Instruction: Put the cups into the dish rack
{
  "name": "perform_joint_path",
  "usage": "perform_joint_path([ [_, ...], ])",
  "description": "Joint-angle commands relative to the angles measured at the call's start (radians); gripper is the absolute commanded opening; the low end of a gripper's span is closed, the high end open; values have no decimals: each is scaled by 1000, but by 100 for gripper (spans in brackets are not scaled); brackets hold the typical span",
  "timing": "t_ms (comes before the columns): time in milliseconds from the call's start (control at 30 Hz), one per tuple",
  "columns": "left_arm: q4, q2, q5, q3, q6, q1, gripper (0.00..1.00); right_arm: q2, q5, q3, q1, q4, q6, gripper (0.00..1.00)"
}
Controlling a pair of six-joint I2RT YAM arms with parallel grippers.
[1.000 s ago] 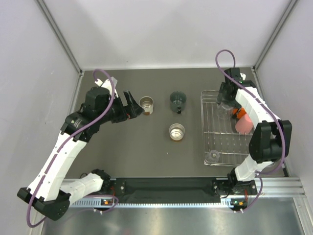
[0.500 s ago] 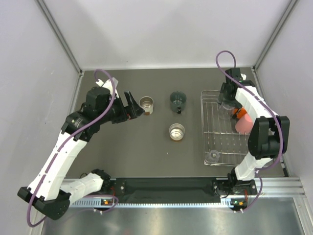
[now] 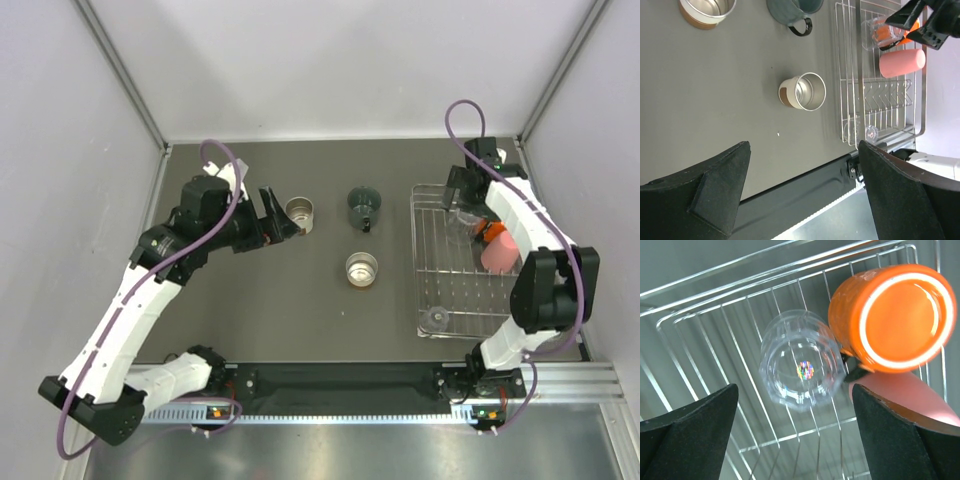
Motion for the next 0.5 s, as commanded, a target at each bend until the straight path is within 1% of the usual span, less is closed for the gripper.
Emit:
perform_joint_path([
  [0, 30, 18, 44, 25, 11, 3, 93, -114, -8, 52, 8, -46, -9, 95],
  [100, 37, 44, 69, 31, 11, 3, 92, -179, -28, 59, 24, -77, -9, 100],
  [233, 76, 99, 107, 29, -3, 3, 91, -272, -51, 47, 37, -150, 2, 100],
  [367, 106, 175, 127, 37, -50, 3, 84, -400, -65, 18, 37, -216, 11, 100],
  [467, 82, 274, 135, 77, -75, 1, 79, -460, -68, -11, 37, -279, 5, 100],
])
